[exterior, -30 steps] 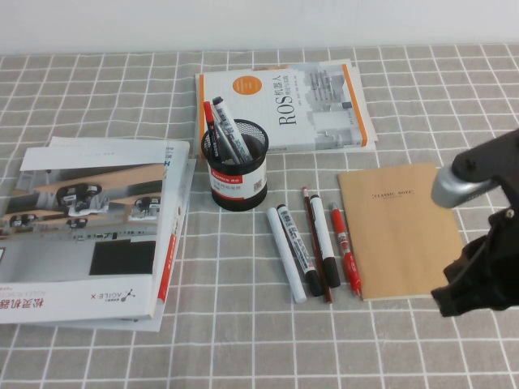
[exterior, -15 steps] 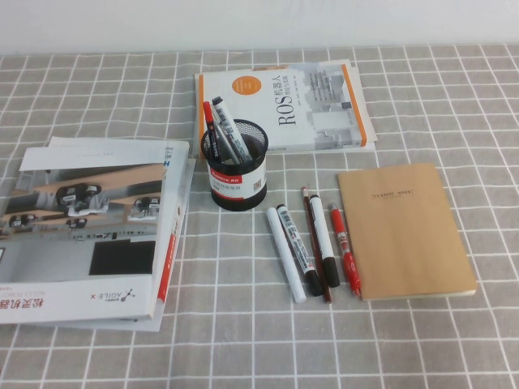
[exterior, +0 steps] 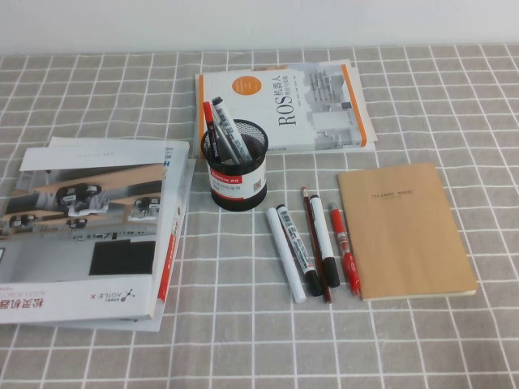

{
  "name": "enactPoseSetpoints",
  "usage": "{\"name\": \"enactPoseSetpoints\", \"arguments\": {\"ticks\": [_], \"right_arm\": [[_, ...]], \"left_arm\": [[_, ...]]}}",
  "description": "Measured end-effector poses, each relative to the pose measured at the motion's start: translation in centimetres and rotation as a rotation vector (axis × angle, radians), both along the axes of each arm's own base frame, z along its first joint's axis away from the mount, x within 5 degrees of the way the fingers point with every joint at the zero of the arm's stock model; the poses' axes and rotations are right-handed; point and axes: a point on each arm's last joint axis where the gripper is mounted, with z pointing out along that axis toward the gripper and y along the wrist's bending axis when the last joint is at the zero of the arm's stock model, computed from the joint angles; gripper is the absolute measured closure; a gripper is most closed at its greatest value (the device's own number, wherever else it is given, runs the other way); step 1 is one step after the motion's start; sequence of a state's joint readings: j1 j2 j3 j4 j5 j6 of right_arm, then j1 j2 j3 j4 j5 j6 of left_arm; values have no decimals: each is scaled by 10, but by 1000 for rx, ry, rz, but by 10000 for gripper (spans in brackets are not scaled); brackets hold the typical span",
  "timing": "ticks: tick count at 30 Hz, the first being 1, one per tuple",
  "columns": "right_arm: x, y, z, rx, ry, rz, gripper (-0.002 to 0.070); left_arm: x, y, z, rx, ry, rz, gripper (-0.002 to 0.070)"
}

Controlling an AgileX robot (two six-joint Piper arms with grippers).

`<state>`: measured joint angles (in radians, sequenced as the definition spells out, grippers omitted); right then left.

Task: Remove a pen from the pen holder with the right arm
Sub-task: 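Take a marker out of the pen holder and lay it on the table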

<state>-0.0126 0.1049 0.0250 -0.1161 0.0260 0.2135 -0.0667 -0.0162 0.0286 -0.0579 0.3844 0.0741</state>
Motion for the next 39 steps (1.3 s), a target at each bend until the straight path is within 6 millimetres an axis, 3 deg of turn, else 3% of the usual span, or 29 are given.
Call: {"name": "enactPoseSetpoints", "arguments": {"ticks": [5,19,25,39], "right_arm": [[-9,-1,-5,11,12,-13,689],[-10,-2,-13,-2,104,-16,688],[-11,4,-18,-87,155,58,688],[-13,7,-25,-91,240,97,688]], "left_arm": [[0,0,0,0,0,0,678],[0,0,0,0,0,0,678],[0,0,0,0,0,0,678],[0,0,0,0,0,0,678]]}}
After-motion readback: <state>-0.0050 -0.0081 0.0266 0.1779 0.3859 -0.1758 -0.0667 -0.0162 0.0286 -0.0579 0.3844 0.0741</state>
